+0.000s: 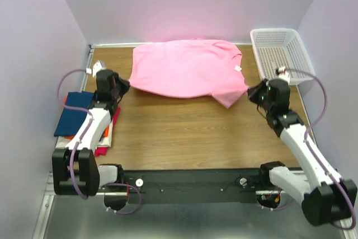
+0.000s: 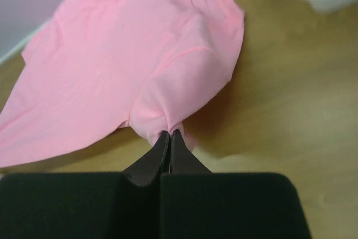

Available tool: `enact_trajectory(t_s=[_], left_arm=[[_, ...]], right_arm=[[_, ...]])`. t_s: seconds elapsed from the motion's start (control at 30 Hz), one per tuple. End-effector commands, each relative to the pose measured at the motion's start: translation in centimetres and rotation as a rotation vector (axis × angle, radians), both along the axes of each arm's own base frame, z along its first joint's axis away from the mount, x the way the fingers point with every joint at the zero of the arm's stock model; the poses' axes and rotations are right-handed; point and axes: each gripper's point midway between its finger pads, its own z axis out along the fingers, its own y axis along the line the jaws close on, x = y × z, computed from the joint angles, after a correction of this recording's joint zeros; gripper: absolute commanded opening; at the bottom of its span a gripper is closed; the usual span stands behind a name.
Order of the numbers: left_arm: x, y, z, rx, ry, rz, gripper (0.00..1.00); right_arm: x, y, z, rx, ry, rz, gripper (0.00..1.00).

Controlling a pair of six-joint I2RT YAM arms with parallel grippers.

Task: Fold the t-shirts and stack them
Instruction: Flatten the tshirt out, then fold the tshirt

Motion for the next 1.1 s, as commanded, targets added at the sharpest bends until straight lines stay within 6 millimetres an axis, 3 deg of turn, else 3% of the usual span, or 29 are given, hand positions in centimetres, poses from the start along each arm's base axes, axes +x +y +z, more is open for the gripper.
enact_trajectory(t_s=[0.0,0.07,0.1,0.2,0.33,0.5,0.6,0.77,1.07], left_arm=[[-3.8,-0.9,-3.6,-0.064,0.045,-0.013,0.00],[-5.4,-0.8,-4.9,-0.076,0.070,0.004,0.00],[-6.4,-0.7,-6.6,-0.080,0.103,0.008,0.00],[-7.9,-0.6,-8.0,-0.089,0.135,0.023,0.00],[-9.4,-0.3,-8.6,-0.090,0.157,0.039,0.00],[-10.2,0.1,-8.2,-0.092,0.149,0.066,0.00],[-10.0,0.3,-8.1,-0.083,0.150,0.073,0.00],[-8.4,0.6,-8.3,-0.060,0.179,0.088,0.00],[-5.9,1.2,-9.2,-0.030,0.234,0.116,0.00]], right_arm=[[-5.5,1.0,-5.8,0.140,0.151,0.017,0.00],[-7.8,1.2,-8.3,0.186,0.195,0.018,0.00],[-8.6,1.3,-9.2,0.204,0.222,0.011,0.01],[-10.7,1.8,-10.8,0.227,0.275,0.040,0.00],[-12.0,1.8,-11.3,0.239,0.307,0.039,0.00],[-12.0,1.7,-10.2,0.245,0.278,0.039,0.00],[-10.7,1.6,-8.9,0.206,0.270,0.042,0.00],[-6.8,1.6,-7.1,0.145,0.249,0.049,0.00],[-0.2,1.0,-6.7,0.058,0.252,-0.005,0.00]])
